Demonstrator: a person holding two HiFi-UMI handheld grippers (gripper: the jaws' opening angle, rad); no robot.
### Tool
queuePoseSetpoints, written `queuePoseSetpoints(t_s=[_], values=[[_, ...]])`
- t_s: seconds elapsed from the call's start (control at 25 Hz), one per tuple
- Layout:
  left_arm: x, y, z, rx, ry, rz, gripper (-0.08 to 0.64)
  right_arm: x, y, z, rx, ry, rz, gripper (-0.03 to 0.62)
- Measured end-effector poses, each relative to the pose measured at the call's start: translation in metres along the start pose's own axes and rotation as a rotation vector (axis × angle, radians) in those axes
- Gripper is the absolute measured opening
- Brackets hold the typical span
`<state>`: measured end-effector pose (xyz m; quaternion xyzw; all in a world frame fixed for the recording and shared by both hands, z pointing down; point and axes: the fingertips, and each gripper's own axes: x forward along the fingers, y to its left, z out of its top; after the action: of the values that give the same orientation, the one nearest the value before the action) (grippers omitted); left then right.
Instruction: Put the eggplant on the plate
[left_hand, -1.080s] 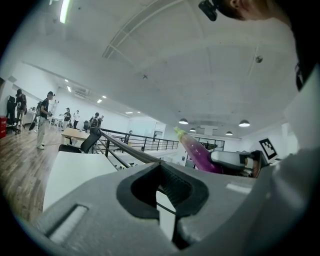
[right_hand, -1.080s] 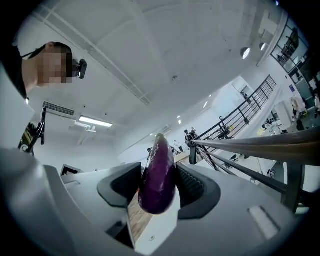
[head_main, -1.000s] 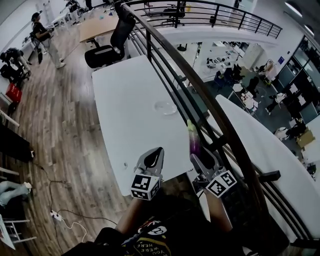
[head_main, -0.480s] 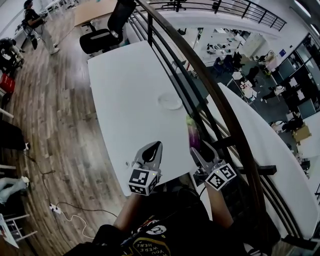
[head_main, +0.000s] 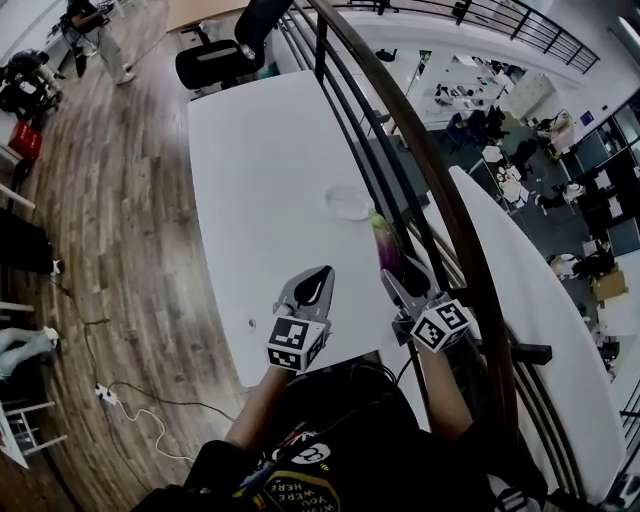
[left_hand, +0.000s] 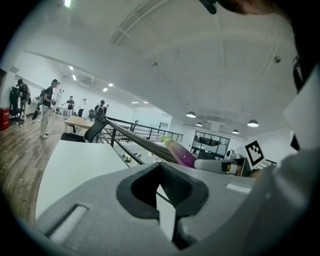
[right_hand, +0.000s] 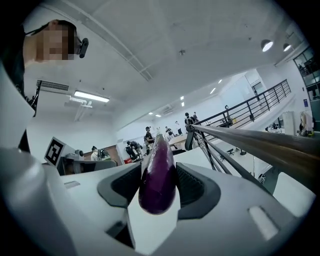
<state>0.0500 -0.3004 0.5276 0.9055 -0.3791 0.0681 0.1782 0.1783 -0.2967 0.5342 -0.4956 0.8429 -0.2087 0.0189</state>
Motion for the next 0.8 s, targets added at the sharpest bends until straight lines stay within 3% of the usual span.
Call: queuePoseSetpoints(t_s=[0.32, 0.56, 0.8], values=[[0.027, 0.01, -0.018, 0.015, 0.061, 0.042, 0.005, 0.062, -0.054, -0.028, -0.058, 0.121, 0.045, 0.218], [0.032, 0.025, -0.032, -0.027, 0.075, 0.111, 0.005, 0.111, -0.104, -0.054, -0.129, 0.248, 0.053, 0.216], [0.067, 0.052, -0.067, -0.043, 0.132, 0.117, 0.005, 0.16, -0.144, -0.086, -0.191, 0.372, 0.06, 0.217]])
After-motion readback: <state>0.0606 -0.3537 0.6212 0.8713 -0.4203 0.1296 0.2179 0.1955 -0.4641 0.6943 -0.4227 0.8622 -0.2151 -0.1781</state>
